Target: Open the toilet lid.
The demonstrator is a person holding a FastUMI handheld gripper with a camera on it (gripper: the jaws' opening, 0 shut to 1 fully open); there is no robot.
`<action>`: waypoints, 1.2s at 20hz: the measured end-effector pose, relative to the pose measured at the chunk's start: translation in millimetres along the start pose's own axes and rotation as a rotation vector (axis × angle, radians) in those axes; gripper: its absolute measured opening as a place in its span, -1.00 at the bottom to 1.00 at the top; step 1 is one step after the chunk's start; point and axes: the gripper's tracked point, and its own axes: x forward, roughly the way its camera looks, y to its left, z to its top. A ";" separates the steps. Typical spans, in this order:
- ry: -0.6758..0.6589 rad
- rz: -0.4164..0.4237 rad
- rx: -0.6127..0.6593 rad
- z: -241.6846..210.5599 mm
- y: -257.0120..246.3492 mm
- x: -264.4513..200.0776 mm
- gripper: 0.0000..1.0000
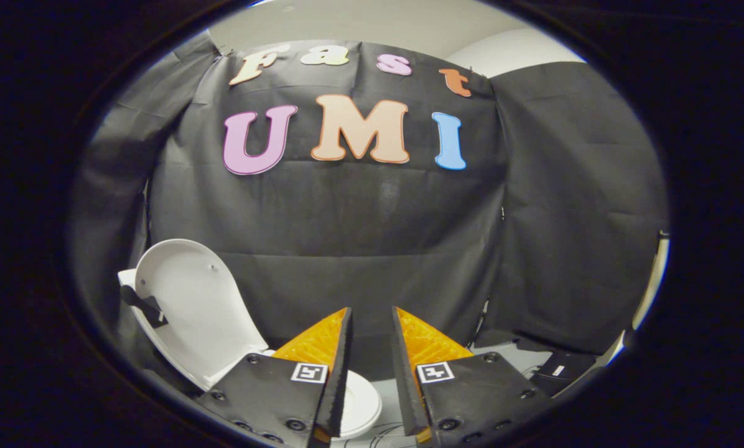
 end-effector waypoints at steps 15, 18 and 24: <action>0.125 0.283 -0.070 -71.4 9.0 -41.8 -0.07; 0.142 0.310 -0.090 -75.4 13.6 -48.1 -0.08; 0.141 0.299 -0.078 -75.7 3.9 -50.5 -0.08</action>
